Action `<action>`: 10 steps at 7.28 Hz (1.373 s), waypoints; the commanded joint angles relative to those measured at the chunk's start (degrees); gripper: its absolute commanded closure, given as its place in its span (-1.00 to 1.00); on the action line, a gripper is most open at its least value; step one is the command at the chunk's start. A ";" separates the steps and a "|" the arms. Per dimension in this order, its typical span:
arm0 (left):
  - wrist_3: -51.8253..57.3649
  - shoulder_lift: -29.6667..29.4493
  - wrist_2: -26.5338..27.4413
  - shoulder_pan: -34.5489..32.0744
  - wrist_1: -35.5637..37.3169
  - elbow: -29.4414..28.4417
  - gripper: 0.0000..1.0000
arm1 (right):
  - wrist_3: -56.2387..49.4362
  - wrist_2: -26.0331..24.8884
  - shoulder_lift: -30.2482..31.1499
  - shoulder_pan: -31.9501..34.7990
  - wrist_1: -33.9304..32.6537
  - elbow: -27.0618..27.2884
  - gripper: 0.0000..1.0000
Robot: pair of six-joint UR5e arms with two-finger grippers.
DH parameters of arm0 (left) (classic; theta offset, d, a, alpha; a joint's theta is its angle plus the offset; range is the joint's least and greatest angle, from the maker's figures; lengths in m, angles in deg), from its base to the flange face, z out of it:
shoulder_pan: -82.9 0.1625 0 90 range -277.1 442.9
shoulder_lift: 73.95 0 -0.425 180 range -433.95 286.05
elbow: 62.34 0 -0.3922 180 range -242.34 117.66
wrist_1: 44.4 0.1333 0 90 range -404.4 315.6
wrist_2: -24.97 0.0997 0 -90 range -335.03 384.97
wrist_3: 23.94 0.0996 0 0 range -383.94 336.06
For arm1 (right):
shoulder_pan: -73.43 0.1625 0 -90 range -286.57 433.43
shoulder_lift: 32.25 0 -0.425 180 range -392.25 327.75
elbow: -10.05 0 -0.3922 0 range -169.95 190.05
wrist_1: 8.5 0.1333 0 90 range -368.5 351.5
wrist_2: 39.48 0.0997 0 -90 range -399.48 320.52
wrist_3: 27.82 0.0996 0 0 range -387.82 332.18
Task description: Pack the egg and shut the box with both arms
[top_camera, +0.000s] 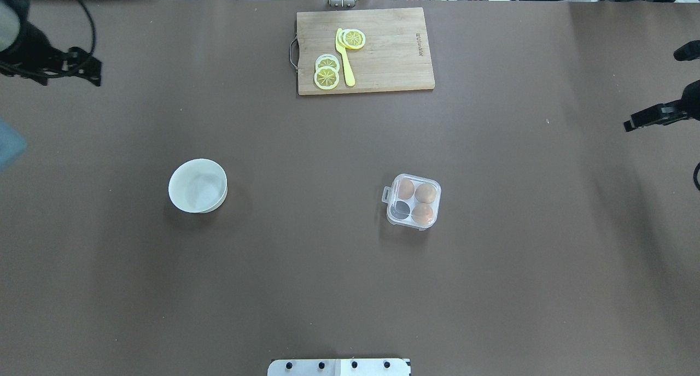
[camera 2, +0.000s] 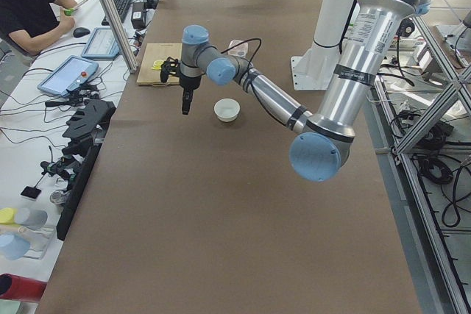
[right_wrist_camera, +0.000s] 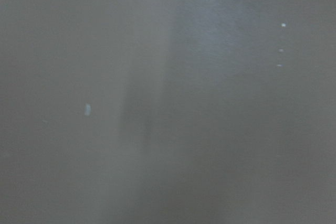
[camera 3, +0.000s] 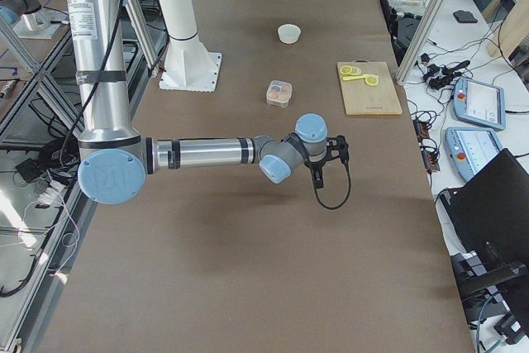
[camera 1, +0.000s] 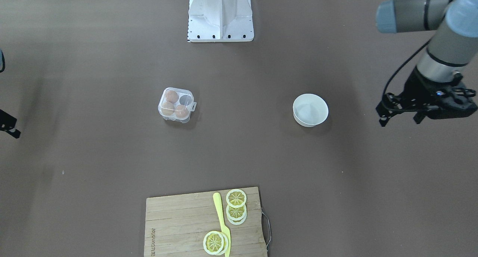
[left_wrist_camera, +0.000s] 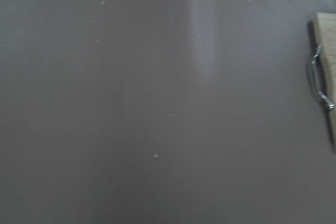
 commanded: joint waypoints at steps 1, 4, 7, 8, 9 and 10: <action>13.74 7.02 -2.93 -7.50 -1.61 -2.65 -0.97 | -23.38 -0.82 1.74 7.96 -17.66 -0.10 -1.00; 40.10 10.55 -9.97 -17.97 -1.52 -8.81 -0.97 | -38.79 0.40 0.89 19.21 -40.07 1.65 -1.00; 41.23 10.47 -10.24 -20.10 -1.70 -11.99 -0.97 | -32.72 6.38 2.01 19.33 -51.91 13.33 -1.00; 40.96 10.47 -10.24 -20.10 -1.70 -11.99 -0.97 | -32.42 6.30 3.15 19.24 -51.65 13.61 -1.00; 41.14 10.56 -10.32 -20.28 -1.44 -11.38 -0.97 | -32.41 6.30 3.16 19.24 -51.38 13.52 -1.00; 41.14 11.60 -10.32 -20.36 -1.43 -11.28 -0.97 | -32.41 6.21 3.16 19.24 -51.38 13.44 -1.00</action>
